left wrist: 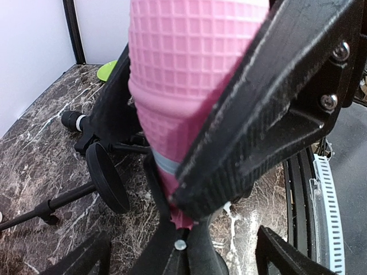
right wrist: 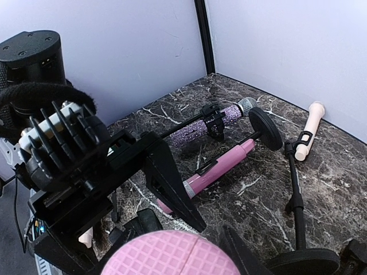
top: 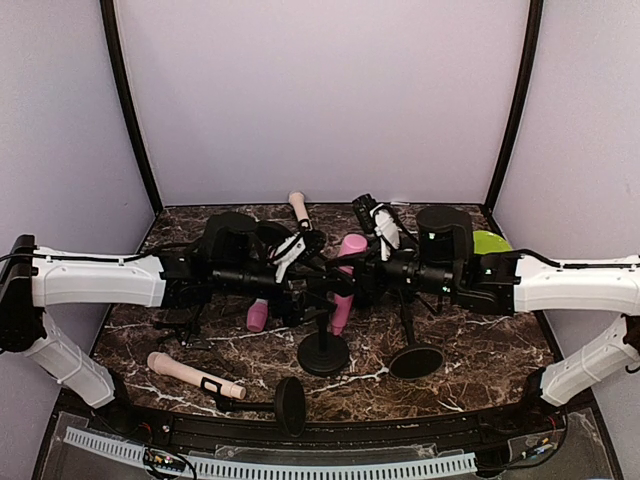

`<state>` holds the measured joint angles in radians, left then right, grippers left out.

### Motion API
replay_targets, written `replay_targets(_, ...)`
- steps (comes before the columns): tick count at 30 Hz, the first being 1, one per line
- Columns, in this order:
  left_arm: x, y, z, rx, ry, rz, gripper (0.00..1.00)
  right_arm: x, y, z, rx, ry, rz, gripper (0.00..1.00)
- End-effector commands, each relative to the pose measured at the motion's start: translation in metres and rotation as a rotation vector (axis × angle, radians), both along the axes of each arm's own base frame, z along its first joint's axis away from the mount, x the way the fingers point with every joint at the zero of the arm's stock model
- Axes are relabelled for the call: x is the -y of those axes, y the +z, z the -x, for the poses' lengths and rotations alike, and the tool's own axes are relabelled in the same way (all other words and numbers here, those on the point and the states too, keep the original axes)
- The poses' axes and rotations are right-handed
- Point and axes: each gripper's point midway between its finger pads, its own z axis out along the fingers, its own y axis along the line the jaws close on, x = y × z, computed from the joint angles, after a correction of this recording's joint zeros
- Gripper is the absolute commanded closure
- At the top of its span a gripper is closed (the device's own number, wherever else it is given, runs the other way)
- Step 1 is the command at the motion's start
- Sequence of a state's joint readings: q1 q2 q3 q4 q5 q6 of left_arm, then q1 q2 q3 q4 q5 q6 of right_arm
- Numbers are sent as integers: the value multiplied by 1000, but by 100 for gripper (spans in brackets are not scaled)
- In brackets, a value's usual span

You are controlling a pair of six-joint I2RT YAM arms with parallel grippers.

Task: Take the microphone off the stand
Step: Open the clamp for the microphone stand.

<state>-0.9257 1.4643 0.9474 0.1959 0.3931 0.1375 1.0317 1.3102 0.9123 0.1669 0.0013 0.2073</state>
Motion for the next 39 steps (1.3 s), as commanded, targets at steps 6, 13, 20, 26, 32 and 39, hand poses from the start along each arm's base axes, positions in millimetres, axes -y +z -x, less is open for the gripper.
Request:
replay_targets(6,-6,15,11,42,-44,16,19,-1,11,-11,35,-54,-11,64)
replay_targets(13,-7,26,17,53,-68,44,23,-2,12,-10,35,-44,-10,64)
replay_targets(20,-8,24,19,47,-76,35,34,-1,12,-10,36,-44,-8,64)
replay_targets(26,-9,20,20,42,-76,22,44,1,13,-10,40,-53,-5,64)
replay_targets(32,-9,17,20,34,-79,13,68,4,14,-10,45,-64,-4,64)
replay_targets(39,-9,14,20,35,-78,2,88,8,24,-10,59,-74,-31,64)
